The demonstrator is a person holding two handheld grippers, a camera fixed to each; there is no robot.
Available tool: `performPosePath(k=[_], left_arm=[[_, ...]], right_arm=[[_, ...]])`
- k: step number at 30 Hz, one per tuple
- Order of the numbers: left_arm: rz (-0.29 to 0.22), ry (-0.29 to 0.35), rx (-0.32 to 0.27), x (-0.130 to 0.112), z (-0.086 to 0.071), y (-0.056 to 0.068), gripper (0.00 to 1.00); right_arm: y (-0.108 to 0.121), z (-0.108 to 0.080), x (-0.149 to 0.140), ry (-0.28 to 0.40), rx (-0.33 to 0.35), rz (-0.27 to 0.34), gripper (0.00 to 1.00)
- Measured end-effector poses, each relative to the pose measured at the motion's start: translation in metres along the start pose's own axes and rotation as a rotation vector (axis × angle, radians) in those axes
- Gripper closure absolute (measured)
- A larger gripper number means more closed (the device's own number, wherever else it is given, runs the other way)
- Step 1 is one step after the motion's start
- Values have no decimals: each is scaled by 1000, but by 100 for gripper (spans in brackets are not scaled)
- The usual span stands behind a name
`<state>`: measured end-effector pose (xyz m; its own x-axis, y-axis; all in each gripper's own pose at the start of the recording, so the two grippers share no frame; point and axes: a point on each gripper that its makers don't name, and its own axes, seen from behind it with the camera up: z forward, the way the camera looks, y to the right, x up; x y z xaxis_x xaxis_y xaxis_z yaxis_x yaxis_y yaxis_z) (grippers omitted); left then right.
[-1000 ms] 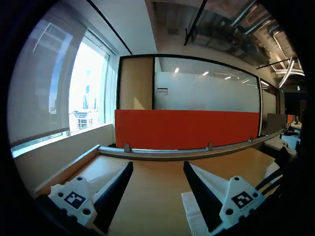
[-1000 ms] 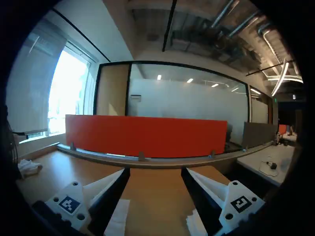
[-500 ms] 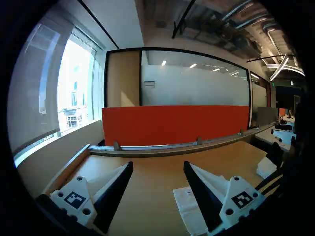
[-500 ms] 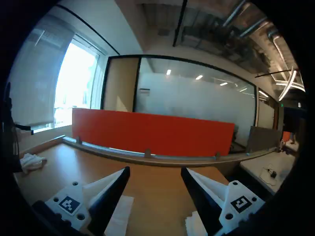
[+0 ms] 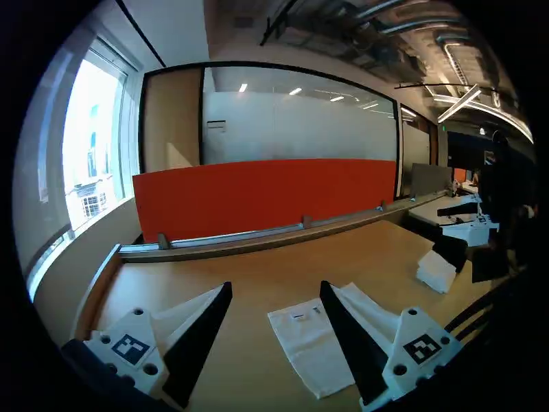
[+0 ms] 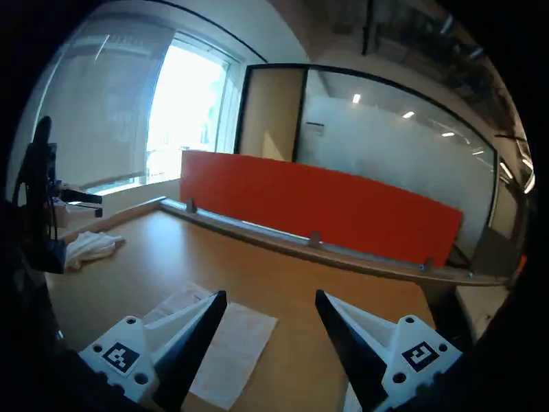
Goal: Fold towel
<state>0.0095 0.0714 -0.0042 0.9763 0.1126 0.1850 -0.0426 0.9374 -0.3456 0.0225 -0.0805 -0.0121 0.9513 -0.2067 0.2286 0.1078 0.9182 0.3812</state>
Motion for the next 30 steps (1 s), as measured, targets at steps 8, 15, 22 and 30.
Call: performPosePath(k=[8, 15, 22, 30], left_arm=[[28, -52, -51, -22, 4, 14, 5], [42, -94, -89, -43, 9, 25, 5], [51, -140, -119, -70, 14, 34, 5], [58, -203, -139, -109, 18, 44, 5]], right_arm=[[-10, 3, -16, -50, 52, -29, 0], [-16, 4, -32, -91, 86, -29, 0], [-24, 5, -58, -133, 119, -30, 0], [-33, 9, -96, -173, 139, -55, 0]])
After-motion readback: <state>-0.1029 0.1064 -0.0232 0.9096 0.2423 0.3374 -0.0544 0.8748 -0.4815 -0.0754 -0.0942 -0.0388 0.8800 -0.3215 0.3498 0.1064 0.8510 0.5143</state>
